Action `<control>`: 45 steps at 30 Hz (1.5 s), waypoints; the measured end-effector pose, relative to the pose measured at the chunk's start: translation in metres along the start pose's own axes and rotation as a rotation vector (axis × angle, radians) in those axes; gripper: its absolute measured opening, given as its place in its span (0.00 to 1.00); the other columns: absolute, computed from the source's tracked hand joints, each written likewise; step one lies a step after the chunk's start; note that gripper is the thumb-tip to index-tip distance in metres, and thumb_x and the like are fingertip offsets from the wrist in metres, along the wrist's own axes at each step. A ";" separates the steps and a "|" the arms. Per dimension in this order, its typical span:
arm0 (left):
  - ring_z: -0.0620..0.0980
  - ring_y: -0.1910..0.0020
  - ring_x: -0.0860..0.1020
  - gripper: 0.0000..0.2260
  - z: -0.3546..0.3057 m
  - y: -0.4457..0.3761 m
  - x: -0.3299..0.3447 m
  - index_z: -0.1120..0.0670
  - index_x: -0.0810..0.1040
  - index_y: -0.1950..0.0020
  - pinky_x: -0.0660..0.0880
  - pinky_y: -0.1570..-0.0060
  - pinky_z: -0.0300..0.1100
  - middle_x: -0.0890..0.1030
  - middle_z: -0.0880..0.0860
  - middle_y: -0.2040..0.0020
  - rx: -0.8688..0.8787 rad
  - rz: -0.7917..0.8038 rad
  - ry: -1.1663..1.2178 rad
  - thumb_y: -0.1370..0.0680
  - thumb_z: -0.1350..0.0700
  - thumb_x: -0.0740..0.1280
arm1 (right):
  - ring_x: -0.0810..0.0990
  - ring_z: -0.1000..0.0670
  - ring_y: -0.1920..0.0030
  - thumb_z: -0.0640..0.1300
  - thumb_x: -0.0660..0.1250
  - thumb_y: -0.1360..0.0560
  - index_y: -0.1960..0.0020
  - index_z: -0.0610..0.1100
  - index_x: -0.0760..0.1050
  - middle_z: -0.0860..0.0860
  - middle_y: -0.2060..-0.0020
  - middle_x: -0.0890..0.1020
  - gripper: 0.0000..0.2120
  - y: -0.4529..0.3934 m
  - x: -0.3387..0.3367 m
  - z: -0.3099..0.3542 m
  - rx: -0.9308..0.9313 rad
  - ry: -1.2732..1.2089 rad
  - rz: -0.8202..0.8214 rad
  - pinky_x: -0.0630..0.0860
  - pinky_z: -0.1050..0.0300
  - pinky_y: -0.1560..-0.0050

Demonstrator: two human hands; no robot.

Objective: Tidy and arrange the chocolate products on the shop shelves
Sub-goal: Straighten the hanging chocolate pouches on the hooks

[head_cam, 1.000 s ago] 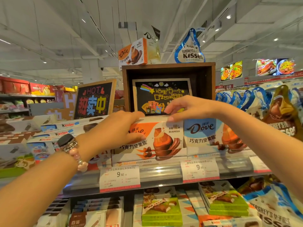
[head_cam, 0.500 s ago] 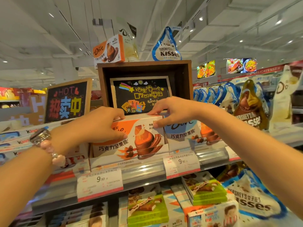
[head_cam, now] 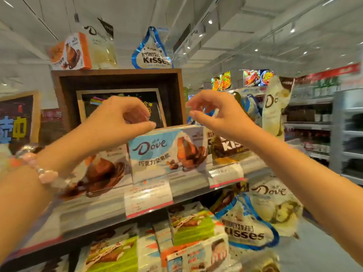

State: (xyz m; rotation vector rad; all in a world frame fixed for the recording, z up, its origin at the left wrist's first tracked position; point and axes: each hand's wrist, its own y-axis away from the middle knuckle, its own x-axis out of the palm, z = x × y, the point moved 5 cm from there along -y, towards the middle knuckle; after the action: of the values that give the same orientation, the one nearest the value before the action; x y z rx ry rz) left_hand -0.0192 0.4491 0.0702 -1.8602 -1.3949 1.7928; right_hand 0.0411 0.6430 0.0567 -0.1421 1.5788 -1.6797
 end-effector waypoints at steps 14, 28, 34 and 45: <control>0.47 0.59 0.77 0.20 -0.088 -0.079 0.148 0.53 0.75 0.49 0.75 0.62 0.33 0.79 0.51 0.55 -0.122 -0.255 0.186 0.36 0.53 0.78 | 0.68 0.56 0.47 0.47 0.73 0.31 0.38 0.43 0.68 0.52 0.45 0.68 0.25 0.079 -0.171 -0.166 0.136 0.183 -0.443 0.65 0.72 0.46; 0.49 0.60 0.82 0.09 -0.093 -0.085 0.187 0.53 0.80 0.56 0.80 0.57 0.48 0.83 0.52 0.60 -0.464 -0.186 0.113 0.30 0.49 0.73 | 0.66 0.44 0.31 0.52 0.79 0.42 0.24 0.49 0.39 0.44 0.30 0.65 0.61 0.094 -0.138 -0.262 0.740 -0.407 -0.037 0.64 0.41 0.31; 0.48 0.62 0.80 0.05 -0.101 -0.082 0.182 0.51 0.77 0.62 0.73 0.68 0.40 0.81 0.51 0.64 -0.482 -0.278 0.023 0.26 0.54 0.70 | 0.74 0.48 0.39 0.51 0.82 0.46 0.32 0.45 0.61 0.50 0.41 0.74 0.49 0.093 -0.138 -0.266 0.771 -0.431 -0.041 0.74 0.53 0.44; 0.49 0.59 0.79 0.05 -0.132 -0.065 0.170 0.53 0.78 0.60 0.78 0.56 0.49 0.80 0.50 0.62 -0.303 -0.521 -0.039 0.25 0.55 0.68 | 0.79 0.51 0.49 0.46 0.80 0.41 0.48 0.49 0.72 0.51 0.51 0.81 0.26 0.103 -0.149 -0.249 0.541 -0.444 -0.259 0.78 0.50 0.46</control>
State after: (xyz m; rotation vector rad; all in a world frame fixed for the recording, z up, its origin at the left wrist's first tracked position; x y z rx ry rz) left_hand 0.0327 0.6647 0.0338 -1.3904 -2.0262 1.4227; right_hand 0.0446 0.9406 -0.0222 -0.4190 0.7727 -2.0431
